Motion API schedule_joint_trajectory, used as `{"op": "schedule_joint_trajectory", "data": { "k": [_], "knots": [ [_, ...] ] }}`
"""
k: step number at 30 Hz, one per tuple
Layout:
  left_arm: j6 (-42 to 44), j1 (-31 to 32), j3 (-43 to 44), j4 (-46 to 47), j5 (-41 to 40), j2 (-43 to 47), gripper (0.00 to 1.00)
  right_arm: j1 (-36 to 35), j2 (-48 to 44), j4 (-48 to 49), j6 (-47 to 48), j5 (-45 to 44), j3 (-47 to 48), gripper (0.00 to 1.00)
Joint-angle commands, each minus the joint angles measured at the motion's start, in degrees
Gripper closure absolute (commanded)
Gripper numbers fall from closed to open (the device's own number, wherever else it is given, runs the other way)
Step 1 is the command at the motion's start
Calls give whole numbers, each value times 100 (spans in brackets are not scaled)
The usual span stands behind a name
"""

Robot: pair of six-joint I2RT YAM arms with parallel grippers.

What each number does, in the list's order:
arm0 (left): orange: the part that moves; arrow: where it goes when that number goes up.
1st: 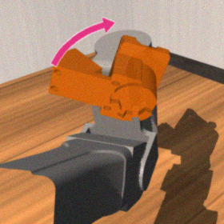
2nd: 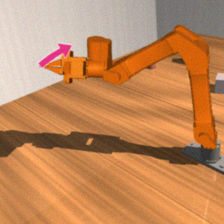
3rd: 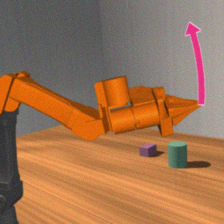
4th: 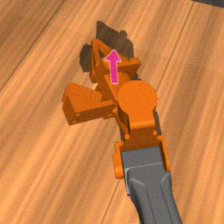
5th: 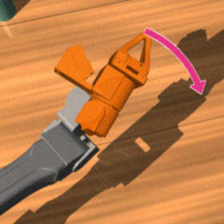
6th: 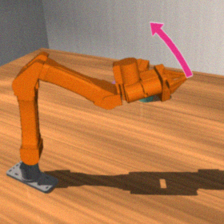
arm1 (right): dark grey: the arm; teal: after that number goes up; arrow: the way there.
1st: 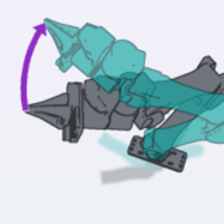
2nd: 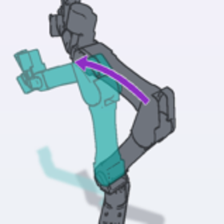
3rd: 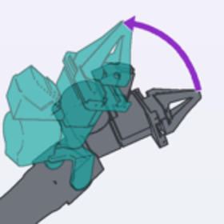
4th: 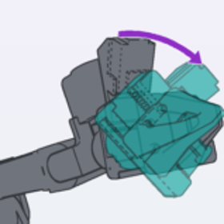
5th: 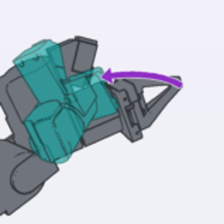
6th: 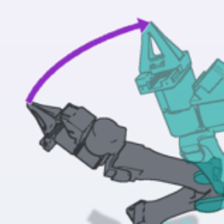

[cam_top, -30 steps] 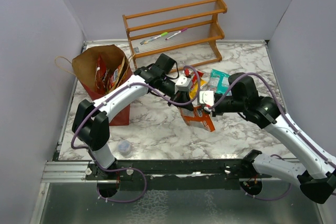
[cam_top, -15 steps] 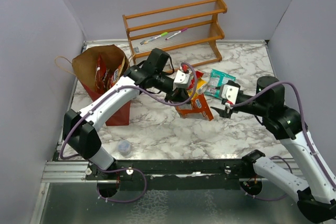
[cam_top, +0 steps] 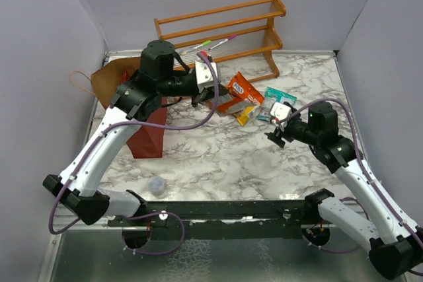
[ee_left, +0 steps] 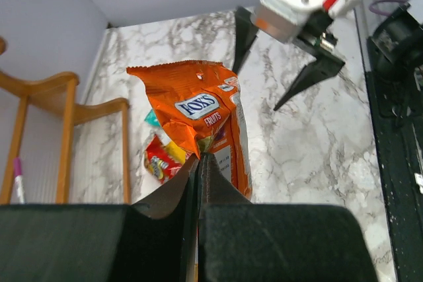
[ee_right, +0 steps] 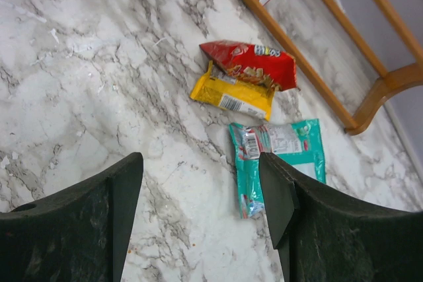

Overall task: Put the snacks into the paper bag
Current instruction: Place the snack in the paper bag.

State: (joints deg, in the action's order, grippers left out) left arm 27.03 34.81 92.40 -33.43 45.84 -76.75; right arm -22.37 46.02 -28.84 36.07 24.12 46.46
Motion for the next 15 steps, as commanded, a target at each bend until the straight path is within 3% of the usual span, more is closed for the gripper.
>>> {"op": "schedule_joint_trajectory", "data": {
  "k": [1,8,15],
  "knots": [
    [-887,-290,337,487,-503,417,100,31,143,767,-215,-187,-403,29],
    [-2348,-1331,799,879,-633,817,100,34,173,1023,-250,-425,-793,28],
    [-3027,-2436,1413,687,-1126,1077,100,71,86,1039,-285,-394,-892,28]
  ]
}}
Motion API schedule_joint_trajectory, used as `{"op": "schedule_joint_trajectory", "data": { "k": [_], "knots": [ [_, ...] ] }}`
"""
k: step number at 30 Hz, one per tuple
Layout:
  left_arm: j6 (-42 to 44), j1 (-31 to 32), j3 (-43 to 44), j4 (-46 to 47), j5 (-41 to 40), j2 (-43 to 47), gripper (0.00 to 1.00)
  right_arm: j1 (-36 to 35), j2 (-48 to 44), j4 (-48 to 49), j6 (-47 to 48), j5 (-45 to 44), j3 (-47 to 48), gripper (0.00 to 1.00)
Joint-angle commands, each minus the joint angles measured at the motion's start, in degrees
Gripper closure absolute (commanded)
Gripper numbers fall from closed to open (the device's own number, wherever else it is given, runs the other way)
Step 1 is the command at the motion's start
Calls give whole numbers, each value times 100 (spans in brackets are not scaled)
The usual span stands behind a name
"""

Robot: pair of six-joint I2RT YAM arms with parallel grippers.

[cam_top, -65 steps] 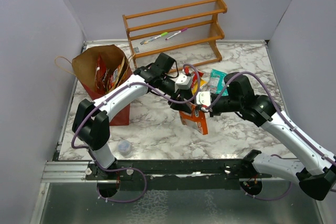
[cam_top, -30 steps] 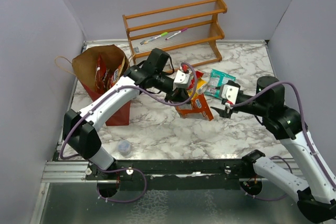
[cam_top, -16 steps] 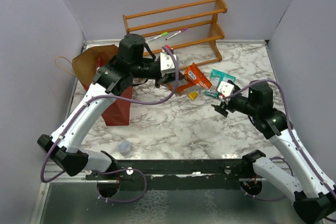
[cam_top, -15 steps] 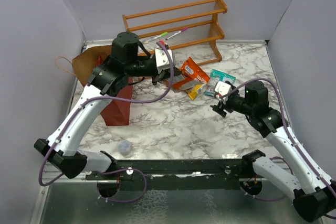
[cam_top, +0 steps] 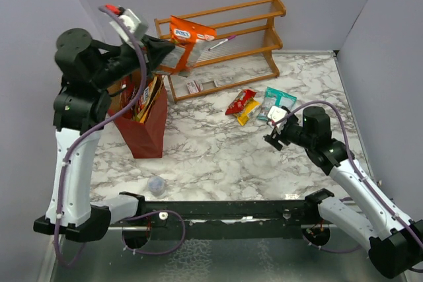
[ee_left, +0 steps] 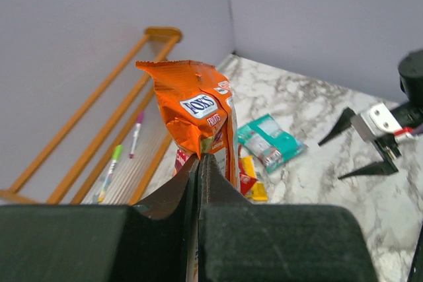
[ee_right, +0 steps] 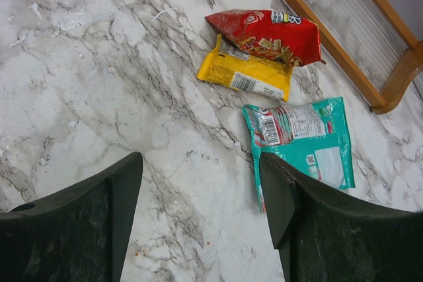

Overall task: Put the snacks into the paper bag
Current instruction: Place the snack in the paper bag.

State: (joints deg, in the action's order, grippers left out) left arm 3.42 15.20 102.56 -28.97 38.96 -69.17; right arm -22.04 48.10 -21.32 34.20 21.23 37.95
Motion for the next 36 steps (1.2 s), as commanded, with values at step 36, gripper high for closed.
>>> {"op": "schedule_joint_trajectory", "data": {
  "k": [36],
  "knots": [
    [1302,-1300,-3549,2369,-3381,862,100,95,-251,225,-71,100,-137,28]
  ]
}}
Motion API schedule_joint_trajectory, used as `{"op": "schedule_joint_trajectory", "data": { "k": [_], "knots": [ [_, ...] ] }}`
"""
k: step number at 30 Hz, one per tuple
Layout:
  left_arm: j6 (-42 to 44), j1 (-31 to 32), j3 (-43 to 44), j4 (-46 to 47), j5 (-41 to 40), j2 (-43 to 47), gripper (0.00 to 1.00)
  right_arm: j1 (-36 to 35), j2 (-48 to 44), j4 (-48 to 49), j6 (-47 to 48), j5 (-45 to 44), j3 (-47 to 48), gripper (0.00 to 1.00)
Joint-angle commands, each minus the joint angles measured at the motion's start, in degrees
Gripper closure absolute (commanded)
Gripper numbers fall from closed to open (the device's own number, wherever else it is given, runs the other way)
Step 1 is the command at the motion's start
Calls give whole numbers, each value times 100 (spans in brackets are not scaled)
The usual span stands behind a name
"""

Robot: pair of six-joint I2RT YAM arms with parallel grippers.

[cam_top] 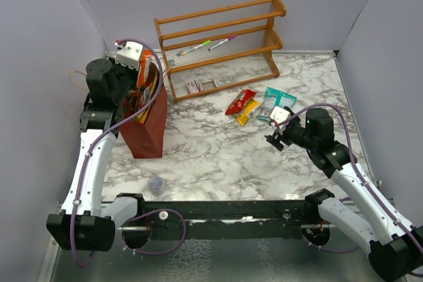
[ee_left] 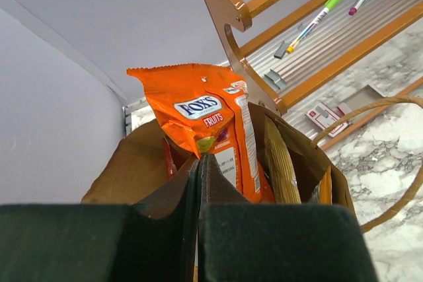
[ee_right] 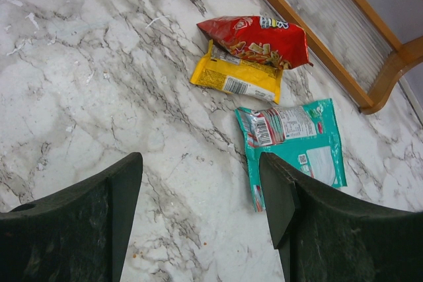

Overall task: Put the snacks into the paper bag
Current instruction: Place the snack in the paper bag.

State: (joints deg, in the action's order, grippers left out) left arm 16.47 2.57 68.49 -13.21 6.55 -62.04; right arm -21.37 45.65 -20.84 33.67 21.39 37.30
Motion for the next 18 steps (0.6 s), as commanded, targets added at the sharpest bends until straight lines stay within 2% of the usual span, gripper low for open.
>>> {"op": "schedule_joint_trajectory", "data": {
  "k": [1,9,18],
  "knots": [
    [-29,-37,-223,831,-156,165,100,27,4,177,-18,85,-72,28],
    [-161,-33,-925,1221,-415,375,100,28,42,165,15,94,-78,28],
    [-290,-36,-1390,1328,-321,586,100,29,153,134,34,101,-74,28]
  ]
}}
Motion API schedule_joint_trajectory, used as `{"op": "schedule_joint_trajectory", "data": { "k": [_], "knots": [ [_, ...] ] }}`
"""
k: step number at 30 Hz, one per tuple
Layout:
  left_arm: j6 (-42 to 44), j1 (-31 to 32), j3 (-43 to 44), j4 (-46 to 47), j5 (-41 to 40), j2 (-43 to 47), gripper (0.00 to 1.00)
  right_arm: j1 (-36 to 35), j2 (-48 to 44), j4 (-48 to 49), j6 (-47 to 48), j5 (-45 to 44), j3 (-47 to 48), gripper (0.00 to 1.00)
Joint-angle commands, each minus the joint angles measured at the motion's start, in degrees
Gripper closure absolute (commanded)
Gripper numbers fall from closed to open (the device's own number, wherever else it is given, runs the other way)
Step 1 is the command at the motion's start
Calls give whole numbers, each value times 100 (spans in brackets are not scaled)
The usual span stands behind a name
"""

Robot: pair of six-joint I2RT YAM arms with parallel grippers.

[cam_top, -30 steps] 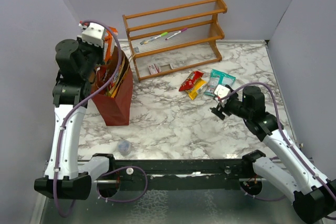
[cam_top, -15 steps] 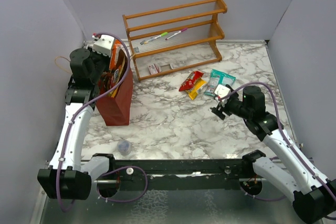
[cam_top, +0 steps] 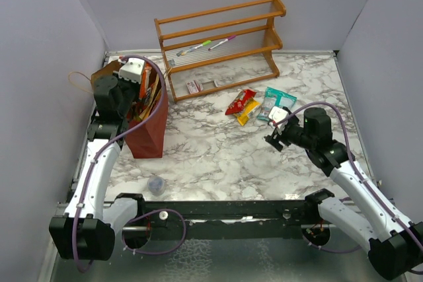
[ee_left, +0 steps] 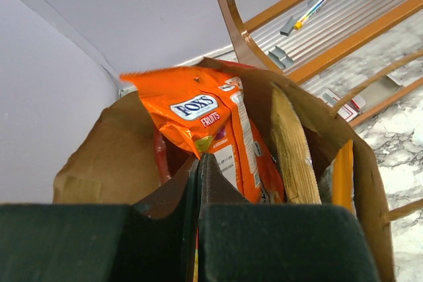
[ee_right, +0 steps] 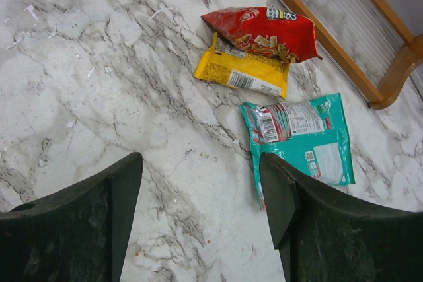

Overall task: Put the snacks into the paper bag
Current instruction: Place the snack in the paper bag, then pick up the snack from the center of the board.

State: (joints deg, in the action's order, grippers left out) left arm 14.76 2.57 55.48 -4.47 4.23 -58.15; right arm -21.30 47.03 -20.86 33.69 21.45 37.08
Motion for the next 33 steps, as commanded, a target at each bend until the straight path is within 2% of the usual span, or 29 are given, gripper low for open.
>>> {"op": "schedule_joint_trajectory", "data": {
  "k": [1,12,15,22,33],
  "knots": [
    [-118,-37,-125,454,-89,211,100,23,17,135,39,91,-52,28],
    [219,-35,-358,196,100,264,100,21,105,120,50,87,-43,28],
    [414,-37,-455,-57,129,241,95,21,94,133,58,98,-53,28],
    [547,-37,-192,-792,379,-38,74,21,158,102,94,123,-29,28],
    [662,-37,383,-840,491,126,60,21,153,147,66,19,-52,28]
  ]
}}
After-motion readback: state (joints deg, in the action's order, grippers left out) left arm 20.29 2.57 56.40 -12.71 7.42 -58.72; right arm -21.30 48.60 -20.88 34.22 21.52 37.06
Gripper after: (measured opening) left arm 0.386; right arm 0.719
